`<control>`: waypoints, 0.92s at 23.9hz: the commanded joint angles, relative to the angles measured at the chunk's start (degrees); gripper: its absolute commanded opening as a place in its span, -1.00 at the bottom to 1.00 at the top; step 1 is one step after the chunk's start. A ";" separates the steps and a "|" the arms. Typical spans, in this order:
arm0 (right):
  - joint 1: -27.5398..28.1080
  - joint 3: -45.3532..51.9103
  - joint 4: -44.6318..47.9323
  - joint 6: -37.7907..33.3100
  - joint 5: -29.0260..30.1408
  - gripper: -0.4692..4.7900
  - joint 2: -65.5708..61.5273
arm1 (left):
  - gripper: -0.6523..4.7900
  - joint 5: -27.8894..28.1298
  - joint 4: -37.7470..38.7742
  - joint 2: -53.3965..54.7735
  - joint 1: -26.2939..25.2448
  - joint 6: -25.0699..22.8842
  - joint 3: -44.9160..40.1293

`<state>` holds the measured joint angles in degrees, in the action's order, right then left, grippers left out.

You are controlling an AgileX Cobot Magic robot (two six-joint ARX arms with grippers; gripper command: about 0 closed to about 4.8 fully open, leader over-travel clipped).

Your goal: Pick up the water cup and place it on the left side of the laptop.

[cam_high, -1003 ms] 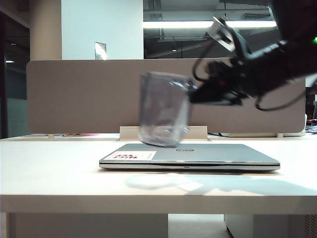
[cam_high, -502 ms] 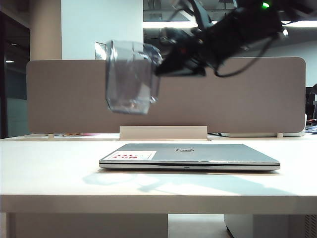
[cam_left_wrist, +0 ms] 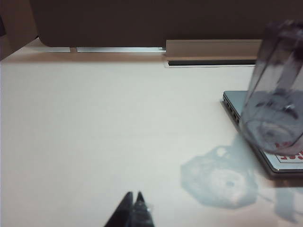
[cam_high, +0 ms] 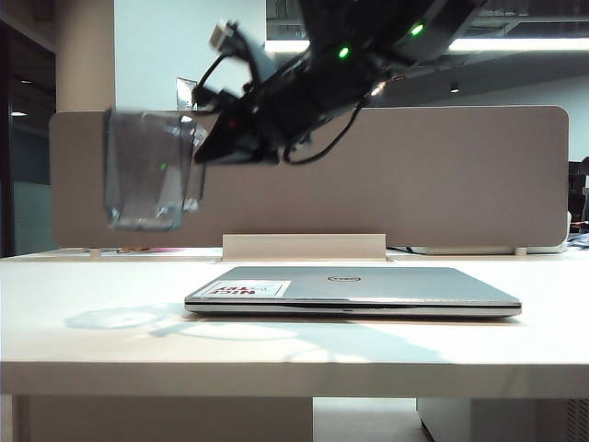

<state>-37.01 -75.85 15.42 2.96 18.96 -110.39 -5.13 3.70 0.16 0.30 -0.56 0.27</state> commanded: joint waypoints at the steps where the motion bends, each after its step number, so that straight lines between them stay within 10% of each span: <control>1: -0.13 -3.50 0.22 -1.97 0.02 -0.83 -3.34 | -0.78 -0.09 -0.81 0.07 0.00 0.13 0.20; 22: 0.15 -21.88 -3.32 -5.11 -6.73 -0.83 -20.98 | -0.78 -0.04 -6.21 0.07 0.00 0.13 0.26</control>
<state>-36.82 -96.73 11.68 -1.96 13.41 -131.17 -5.13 -1.19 0.16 0.30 -0.40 0.27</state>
